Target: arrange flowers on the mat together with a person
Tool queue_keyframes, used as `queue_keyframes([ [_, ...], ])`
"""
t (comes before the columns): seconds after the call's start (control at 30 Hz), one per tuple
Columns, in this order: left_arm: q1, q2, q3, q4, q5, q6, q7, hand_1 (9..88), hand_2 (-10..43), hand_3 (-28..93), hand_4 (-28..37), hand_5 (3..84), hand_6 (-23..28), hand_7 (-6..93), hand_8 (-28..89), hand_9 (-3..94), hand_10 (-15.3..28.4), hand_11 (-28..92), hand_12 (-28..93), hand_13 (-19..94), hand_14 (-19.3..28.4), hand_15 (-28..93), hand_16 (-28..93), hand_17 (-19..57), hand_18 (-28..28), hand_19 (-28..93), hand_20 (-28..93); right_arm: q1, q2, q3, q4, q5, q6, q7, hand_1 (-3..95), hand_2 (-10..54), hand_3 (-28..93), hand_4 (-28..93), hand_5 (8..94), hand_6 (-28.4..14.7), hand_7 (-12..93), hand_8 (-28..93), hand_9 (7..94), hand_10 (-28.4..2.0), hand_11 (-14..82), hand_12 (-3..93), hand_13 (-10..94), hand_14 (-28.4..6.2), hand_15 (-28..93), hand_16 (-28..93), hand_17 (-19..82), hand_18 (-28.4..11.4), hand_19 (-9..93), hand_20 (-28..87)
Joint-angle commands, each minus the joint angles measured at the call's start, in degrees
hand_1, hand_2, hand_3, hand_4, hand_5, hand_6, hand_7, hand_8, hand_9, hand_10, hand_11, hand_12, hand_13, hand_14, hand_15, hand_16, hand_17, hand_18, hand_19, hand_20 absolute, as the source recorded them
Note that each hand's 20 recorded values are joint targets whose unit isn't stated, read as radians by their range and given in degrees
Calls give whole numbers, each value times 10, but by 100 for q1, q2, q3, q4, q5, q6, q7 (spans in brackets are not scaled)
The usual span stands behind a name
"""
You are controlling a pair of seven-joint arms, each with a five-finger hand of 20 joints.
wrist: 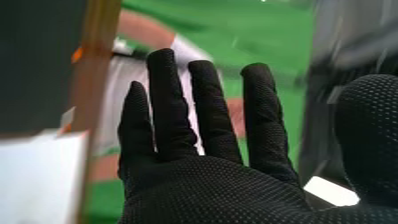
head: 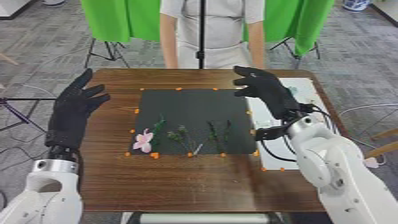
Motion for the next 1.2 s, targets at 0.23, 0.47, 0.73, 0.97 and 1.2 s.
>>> queue_keyframes([
  [0.23, 371, -64, 191, 134, -214, 245, 313, 212, 36, 782, -283, 325, 33, 87, -79, 324, 169, 236, 111, 237, 240, 496, -81, -79, 214, 450, 162, -1374, -132, 1135, 70, 982, 266, -285, 163, 63, 750, -283, 391, 47, 143, -121, 420, -142, 120, 151, 317, -194, 433, 111, 24, -186, 459, 226],
  [0.47, 347, 20, 248, 164, -301, 319, 364, 211, 35, 782, -283, 324, 31, 87, -80, 326, 169, 238, 111, 243, 241, 494, -80, -79, 215, 450, 163, -1513, -251, 1157, 12, 967, 275, -292, 158, 62, 753, -283, 389, 48, 146, -122, 421, -140, 119, 154, 317, -192, 429, 122, 21, -189, 456, 229],
  [0.73, 425, 109, 195, 199, -414, 350, 565, 209, 31, 786, -283, 322, 29, 89, -80, 329, 168, 240, 111, 244, 242, 494, -77, -74, 219, 468, 176, -1567, -253, 1169, 23, 1033, 267, -301, 158, 61, 753, -283, 389, 48, 146, -123, 422, -139, 119, 156, 321, -191, 432, 129, 20, -191, 454, 232],
  [0.97, 512, 116, 102, 131, -371, 287, 552, 208, 29, 785, -283, 323, 27, 91, -81, 333, 169, 242, 111, 245, 243, 500, -77, -71, 220, 473, 181, -1579, -259, 1182, 25, 1087, 249, -315, 158, 60, 752, -283, 390, 48, 146, -122, 424, -140, 120, 157, 326, -189, 439, 132, 20, -192, 457, 236],
  [1.2, 391, 117, -9, 90, -359, 107, 293, 206, 30, 780, -283, 322, 30, 87, -80, 337, 173, 244, 112, 251, 249, 519, -76, -71, 226, 477, 185, -1486, -276, 1153, 70, 1092, 200, -293, 158, 60, 753, -283, 391, 48, 147, -122, 429, -142, 123, 158, 333, -190, 453, 132, 20, -192, 457, 238],
])
